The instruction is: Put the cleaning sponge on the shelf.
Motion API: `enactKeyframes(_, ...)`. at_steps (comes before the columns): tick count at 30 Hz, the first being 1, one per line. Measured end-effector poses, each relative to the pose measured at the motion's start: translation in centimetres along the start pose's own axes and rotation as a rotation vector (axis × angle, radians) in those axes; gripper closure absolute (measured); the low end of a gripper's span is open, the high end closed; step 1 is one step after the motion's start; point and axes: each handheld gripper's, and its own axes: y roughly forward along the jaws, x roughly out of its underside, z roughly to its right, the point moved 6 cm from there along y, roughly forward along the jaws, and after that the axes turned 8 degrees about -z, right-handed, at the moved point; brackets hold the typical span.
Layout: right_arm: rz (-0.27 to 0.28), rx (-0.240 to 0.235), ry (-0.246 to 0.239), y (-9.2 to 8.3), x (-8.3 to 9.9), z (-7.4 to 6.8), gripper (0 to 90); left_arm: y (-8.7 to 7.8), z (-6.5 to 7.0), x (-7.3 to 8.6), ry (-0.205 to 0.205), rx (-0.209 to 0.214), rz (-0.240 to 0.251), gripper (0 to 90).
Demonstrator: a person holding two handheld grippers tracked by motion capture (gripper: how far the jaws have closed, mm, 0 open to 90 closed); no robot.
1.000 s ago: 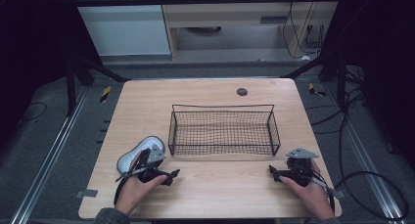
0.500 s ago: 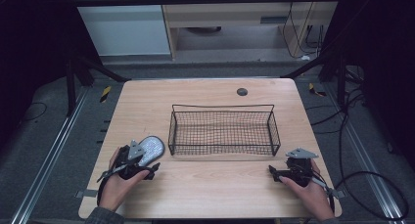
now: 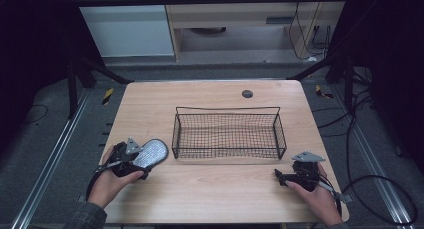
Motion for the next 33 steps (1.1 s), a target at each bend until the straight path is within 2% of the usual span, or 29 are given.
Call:
enactKeyframes(4,0.000,0.001,0.000,0.0,0.0,0.0,5.0,0.1,-0.4,0.1,0.005,0.027,-0.035,4.5)
enactKeyframes(7,0.000,0.001,0.001,0.0,0.0,0.0,4.9,0.2,-0.7,0.1,0.029,0.015,-0.067,4.6)
enactKeyframes(11,-0.003,-0.005,0.012,0.0,0.0,-0.1,4.9,0.6,-0.9,0.1,0.030,0.031,-0.093,4.0)
enactKeyframes(14,0.001,0.004,-0.001,0.0,0.0,0.0,4.9,0.7,-1.1,0.1,0.032,0.028,-0.104,4.1)
enactKeyframes(15,-0.005,-0.008,0.018,-0.1,0.0,-0.2,4.9,0.7,-1.1,0.1,0.032,0.030,-0.105,4.1)
enactKeyframes(16,-0.001,-0.002,0.007,0.0,0.0,-0.1,4.9,0.8,-1.1,0.2,0.033,0.031,-0.109,4.1)
enactKeyframes(17,-0.005,-0.008,0.017,-0.1,0.0,-0.2,4.9,0.8,-1.1,0.2,0.035,0.028,-0.114,4.0)
enactKeyframes(19,0.002,0.006,-0.005,0.0,0.0,0.0,4.9,0.9,-1.1,0.3,0.043,0.031,-0.129,4.0)
enactKeyframes(21,-0.003,-0.004,0.012,0.0,0.0,-0.1,4.9,1.1,-1.2,0.3,0.051,0.031,-0.145,4.0)
enactKeyframes(24,-0.003,-0.005,0.012,0.0,0.0,-0.1,4.9,1.1,-1.3,0.3,0.062,0.030,-0.165,4.1)
enactKeyframes(26,0.001,0.004,-0.002,0.0,0.0,0.0,4.9,1.0,-1.3,0.2,0.070,0.036,-0.177,4.1)
enactKeyframes(33,0.002,0.003,0.002,0.0,0.0,0.0,4.9,1.1,-1.5,0.1,0.096,0.053,-0.230,4.1)
